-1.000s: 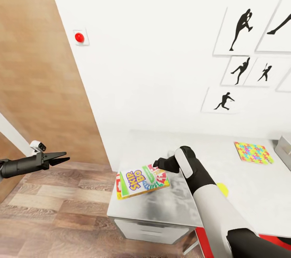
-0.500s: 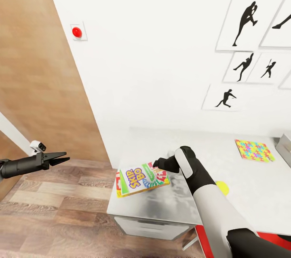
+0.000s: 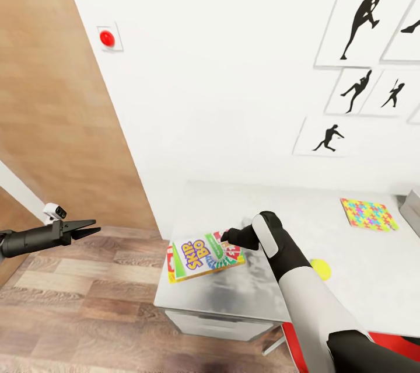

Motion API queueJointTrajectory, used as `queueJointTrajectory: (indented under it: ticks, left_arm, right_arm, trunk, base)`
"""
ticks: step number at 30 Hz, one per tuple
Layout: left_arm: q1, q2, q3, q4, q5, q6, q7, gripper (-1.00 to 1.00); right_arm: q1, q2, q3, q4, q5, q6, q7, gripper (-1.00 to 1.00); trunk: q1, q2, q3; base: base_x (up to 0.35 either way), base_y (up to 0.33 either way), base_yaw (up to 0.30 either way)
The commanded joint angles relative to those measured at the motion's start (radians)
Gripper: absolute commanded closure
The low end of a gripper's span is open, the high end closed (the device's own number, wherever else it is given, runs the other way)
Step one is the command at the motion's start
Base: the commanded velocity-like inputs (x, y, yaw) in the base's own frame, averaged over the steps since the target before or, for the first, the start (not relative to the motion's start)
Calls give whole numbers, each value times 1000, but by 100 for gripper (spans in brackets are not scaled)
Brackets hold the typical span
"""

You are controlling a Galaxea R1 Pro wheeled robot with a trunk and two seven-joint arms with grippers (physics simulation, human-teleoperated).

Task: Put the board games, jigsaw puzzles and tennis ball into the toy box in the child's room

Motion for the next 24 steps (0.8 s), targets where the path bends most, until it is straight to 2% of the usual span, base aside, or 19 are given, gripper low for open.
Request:
queueJointTrajectory:
  ticks: [1, 12, 24]
  left_arm:
    - [-1, 0, -1, 0, 0, 11, -4, -100]
    - [0, 0, -2, 0, 0, 11, -4, -100]
    - [0, -1, -5, 0, 0, 11, -4, -100]
  right_arm:
    - [-1, 0, 1, -1, -10, 2, -10, -100]
    - [0, 0, 1, -1, -10, 2, -10, -100]
    - [1, 0, 2, -1, -10, 2, -10, -100]
  trunk:
    - [1, -2, -3]
    - [1, -2, -20]
    - [1, -2, -25]
  base:
    - [0, 0, 0]
    - [0, 7, 0]
    - [0, 93, 0]
